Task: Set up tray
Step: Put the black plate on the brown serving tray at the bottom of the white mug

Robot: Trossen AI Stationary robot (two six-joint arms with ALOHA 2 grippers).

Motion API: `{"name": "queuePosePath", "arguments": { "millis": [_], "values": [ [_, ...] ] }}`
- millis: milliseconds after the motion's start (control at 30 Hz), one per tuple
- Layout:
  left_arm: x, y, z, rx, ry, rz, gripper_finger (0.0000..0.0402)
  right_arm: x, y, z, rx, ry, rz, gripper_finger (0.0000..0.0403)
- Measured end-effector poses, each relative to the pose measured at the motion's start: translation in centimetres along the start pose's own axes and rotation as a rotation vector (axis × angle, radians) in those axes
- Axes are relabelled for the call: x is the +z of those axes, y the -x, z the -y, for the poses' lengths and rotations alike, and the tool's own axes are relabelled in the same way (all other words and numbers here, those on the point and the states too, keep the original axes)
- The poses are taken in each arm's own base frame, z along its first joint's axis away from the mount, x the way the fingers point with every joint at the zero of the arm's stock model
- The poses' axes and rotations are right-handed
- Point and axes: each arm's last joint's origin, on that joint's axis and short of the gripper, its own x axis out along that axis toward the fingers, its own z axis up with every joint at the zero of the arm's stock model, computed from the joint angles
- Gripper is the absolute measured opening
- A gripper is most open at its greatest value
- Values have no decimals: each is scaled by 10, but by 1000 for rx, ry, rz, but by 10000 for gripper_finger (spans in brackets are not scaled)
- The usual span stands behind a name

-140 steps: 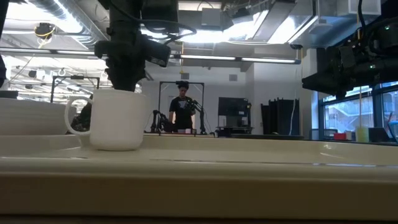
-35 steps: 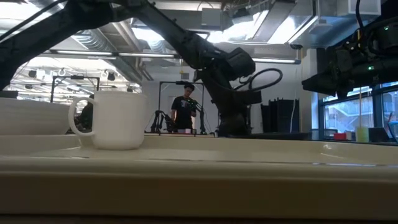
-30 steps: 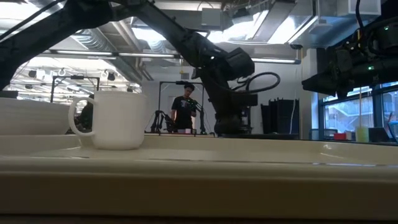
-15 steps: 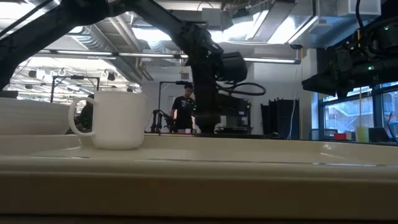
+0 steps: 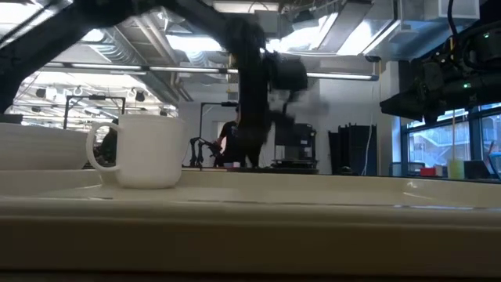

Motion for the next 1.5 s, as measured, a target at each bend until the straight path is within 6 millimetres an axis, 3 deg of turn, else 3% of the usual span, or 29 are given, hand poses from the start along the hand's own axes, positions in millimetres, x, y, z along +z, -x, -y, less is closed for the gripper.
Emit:
{"name": "queuePosePath", "arguments": {
  "millis": [67, 300, 467, 700, 1500],
  "values": [
    [-1, 19, -5, -36, -13, 55, 112, 0, 0, 0, 0, 0, 0, 129],
    [-11, 53, 2, -281, -87, 130, 149, 0, 0, 0, 0, 1, -1, 129],
    [-15, 42, 33, -366, -190, 77, 153, 0, 0, 0, 0, 3, -1, 129],
    [-12, 27, 61, -150, -229, 53, 138, 0, 0, 0, 0, 5, -1, 129],
    [-2, -2, 55, -70, -138, 85, 113, -1, 0, 0, -1, 1, -7, 129]
  ]
}}
